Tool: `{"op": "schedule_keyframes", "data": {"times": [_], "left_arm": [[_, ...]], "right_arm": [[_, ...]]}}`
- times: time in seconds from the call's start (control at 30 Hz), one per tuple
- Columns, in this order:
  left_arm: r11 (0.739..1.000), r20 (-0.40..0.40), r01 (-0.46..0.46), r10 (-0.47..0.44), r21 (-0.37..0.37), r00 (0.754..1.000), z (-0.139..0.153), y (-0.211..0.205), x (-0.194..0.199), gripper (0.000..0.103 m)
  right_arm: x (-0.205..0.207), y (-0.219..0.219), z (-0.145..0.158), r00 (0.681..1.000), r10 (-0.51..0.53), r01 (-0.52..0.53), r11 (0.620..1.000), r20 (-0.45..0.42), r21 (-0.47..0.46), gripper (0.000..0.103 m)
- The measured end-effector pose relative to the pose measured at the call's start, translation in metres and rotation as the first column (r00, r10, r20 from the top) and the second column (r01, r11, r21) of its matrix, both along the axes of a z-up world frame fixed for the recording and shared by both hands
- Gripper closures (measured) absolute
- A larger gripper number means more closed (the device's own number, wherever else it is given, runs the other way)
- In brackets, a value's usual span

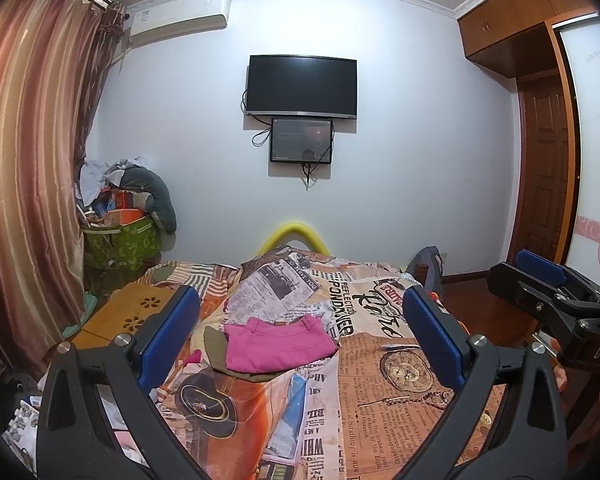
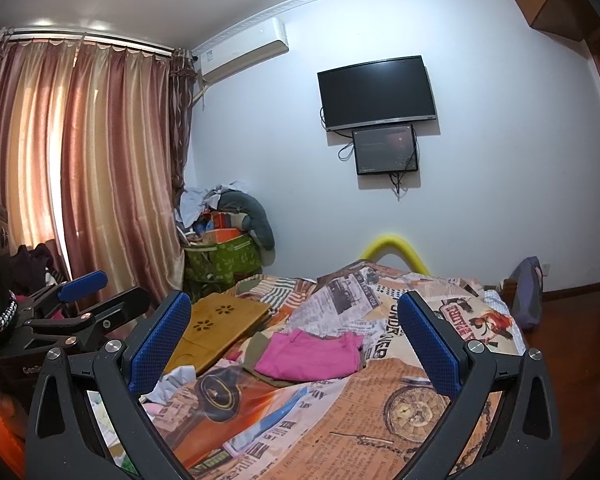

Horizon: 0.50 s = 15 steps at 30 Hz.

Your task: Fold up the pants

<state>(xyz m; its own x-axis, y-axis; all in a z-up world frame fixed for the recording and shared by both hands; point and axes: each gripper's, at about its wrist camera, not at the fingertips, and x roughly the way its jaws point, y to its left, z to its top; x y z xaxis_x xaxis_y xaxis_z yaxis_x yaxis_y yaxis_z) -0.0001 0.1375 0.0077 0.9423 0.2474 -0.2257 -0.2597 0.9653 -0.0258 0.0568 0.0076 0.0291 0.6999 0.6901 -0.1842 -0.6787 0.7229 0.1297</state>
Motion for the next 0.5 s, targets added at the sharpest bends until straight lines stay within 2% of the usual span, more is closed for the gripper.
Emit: {"op": "schedule_keyframes", "data": {"times": [0.5], "left_arm": [[1.0, -0.01, 0.028, -0.028, 0.006, 1.0, -0.0031, 0.0009, 0.002, 0.001]], "right_arm": [[0.0023, -0.0028, 0.0009, 1.0, -0.008, 0.008, 1.0, -0.001, 0.005, 0.0]]}}
